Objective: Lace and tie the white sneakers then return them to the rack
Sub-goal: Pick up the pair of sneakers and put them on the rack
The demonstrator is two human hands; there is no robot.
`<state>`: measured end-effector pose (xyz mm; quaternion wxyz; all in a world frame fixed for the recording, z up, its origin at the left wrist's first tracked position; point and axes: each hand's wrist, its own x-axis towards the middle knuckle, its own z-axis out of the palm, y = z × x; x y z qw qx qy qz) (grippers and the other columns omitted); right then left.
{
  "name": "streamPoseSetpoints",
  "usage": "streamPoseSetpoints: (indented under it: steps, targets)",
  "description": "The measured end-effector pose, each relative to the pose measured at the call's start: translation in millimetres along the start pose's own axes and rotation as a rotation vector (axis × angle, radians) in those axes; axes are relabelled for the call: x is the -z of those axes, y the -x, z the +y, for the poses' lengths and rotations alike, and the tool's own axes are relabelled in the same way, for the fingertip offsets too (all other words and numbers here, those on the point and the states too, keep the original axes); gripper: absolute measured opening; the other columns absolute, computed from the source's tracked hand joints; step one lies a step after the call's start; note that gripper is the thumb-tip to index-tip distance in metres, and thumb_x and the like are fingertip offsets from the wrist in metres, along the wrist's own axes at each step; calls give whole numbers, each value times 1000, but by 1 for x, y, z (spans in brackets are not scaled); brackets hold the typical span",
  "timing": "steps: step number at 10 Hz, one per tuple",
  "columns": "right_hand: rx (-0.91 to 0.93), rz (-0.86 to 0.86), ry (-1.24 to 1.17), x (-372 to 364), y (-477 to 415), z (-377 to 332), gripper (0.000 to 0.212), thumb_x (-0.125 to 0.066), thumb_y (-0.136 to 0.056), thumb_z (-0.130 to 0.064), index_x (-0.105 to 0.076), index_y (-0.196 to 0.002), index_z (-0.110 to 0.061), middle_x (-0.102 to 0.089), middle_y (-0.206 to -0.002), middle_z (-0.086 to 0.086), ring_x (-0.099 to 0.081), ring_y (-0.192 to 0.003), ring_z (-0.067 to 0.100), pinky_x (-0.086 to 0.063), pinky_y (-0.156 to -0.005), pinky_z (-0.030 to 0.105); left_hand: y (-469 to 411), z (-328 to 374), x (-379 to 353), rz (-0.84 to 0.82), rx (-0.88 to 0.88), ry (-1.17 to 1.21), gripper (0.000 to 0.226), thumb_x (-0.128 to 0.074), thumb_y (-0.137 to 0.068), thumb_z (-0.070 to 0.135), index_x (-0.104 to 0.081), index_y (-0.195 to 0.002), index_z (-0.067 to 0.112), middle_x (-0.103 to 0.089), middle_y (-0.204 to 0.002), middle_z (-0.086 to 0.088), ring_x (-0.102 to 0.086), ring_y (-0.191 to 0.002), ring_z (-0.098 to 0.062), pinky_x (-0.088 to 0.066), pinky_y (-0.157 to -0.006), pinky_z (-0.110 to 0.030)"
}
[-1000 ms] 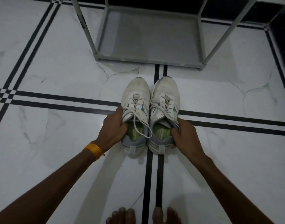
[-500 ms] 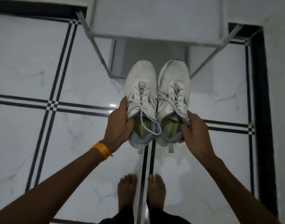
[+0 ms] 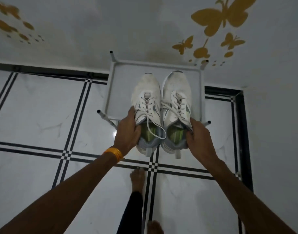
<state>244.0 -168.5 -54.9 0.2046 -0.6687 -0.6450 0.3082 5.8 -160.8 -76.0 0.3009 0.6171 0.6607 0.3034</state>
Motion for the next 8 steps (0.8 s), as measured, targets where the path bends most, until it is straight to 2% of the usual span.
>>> streamPoseSetpoints:
  steps: [1, 2, 3, 4, 6, 7, 8]
  targets:
    - [-60, -34, -9, -22, -54, 10, 31, -43, -94, 1, -59, -119, -5, -62, -103, 11, -61, -96, 25, -41, -78, 24, -55, -26, -13, -37, 16, -67, 56, -41, -86, 24, -40, -140, 8, -70, -112, -14, -68, -92, -33, -57, -85, -45]
    - [-107, -67, 20, -46, -103, 21, 30, -43, -92, 1, -60, -116, -3, -65, -109, 17, -62, -99, 30, -39, -77, 23, -100, -51, -26, -75, 12, -135, 56, -43, -86, 19, -38, -141, 6, -69, -110, -18, -67, -92, -39, -56, -83, -46]
    - [-138, -95, 46, -59, -145, 31, 26, -44, -94, -2, -59, -115, -1, -64, -109, 21, -62, -98, 33, -40, -78, 27, -137, -70, -41, -90, 2, -166, 57, -49, -90, 9, -33, -145, 3, -66, -118, -21, -65, -98, -41, -54, -88, -47]
    - [-139, -136, 86, -62, -174, 38, 27, -43, -94, -3, -58, -117, 1, -63, -111, 23, -60, -101, 36, -45, -84, 33, -164, -76, -53, -123, 8, -160, 54, -48, -92, 13, -34, -143, 3, -66, -119, -20, -65, -100, -40, -54, -90, -48]
    - [-198, -184, 76, -64, -188, 45, 29, -44, -96, -5, -56, -122, 0, -63, -115, 22, -61, -105, 36, -44, -84, 31, -189, -87, -58, -172, 19, -178, 49, -50, -92, 11, -36, -139, 7, -66, -118, -19, -66, -99, -39, -54, -88, -45]
    - [-237, -268, 117, -65, -188, 50, 29, -50, -95, -14, -55, -120, -1, -64, -111, 24, -62, -99, 38, -51, -84, 41, -189, -82, -61, -229, 63, -207, 50, -54, -92, 19, -36, -137, 10, -67, -116, -18, -67, -97, -38, -56, -87, -47]
    - [-272, -395, 89, -45, -194, 29, 49, -59, -88, -28, -46, -132, -11, -55, -121, 19, -58, -104, 34, -50, -85, 39, -192, -65, -41, -271, 110, -374, 60, -56, -87, 43, -37, -136, 14, -64, -116, -15, -65, -95, -37, -56, -81, -48]
